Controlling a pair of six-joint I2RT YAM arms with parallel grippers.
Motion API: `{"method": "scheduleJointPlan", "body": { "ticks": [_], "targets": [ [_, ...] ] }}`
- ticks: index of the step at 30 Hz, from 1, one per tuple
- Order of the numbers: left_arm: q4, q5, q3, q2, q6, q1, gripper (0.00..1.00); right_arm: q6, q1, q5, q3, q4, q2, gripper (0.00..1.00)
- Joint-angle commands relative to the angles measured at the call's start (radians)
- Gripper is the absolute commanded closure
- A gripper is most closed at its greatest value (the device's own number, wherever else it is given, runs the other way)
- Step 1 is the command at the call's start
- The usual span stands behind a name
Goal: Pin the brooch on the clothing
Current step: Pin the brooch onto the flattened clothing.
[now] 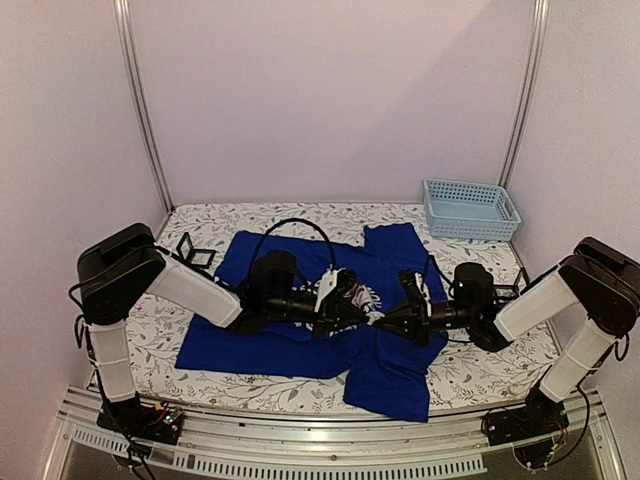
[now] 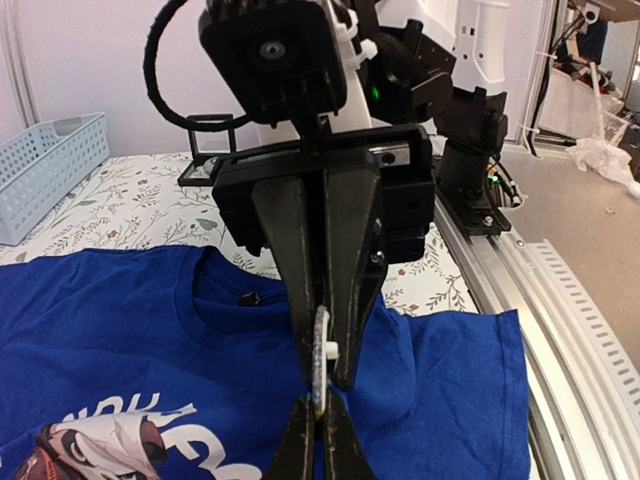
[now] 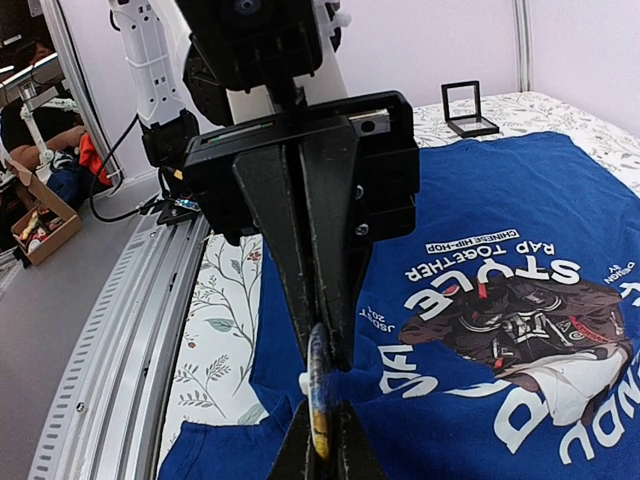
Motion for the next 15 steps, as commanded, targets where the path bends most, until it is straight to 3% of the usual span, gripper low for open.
{"method": "scheduleJointPlan", "body": {
  "ticks": [1,15],
  "targets": [
    [-0.030,-0.006,0.018,-0.024,0.041,-0.017,1.00,0.059,-0.002,0.014,0.052,0.001,0.010,0.96],
    [-0.053,-0.032,0.020,-0.035,0.058,-0.026,1.00,0.108,-0.008,0.088,0.080,-0.056,0.007,0.99]
  ]
}}
